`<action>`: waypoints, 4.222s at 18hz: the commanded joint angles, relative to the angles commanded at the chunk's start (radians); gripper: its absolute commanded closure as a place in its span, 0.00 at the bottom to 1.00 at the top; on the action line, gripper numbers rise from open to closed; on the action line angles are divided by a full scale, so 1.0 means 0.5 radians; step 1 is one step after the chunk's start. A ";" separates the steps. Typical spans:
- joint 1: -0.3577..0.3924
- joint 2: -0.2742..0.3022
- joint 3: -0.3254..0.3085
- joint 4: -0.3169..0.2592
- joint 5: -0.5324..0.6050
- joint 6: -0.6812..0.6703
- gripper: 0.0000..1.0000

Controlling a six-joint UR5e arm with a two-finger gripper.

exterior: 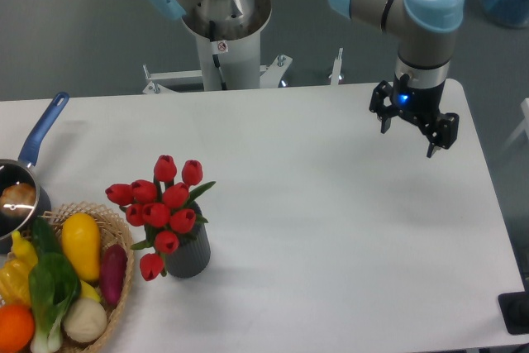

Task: Pick up the flowers from the vase

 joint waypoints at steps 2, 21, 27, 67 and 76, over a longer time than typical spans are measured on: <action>0.000 0.000 -0.003 -0.003 0.021 0.003 0.00; -0.098 0.374 -0.395 -0.025 -0.628 -0.030 0.00; -0.285 0.442 -0.448 -0.021 -0.797 -0.254 0.00; -0.583 0.031 -0.301 0.003 -1.997 -0.469 1.00; -0.565 0.083 -0.258 0.006 -2.000 -0.592 1.00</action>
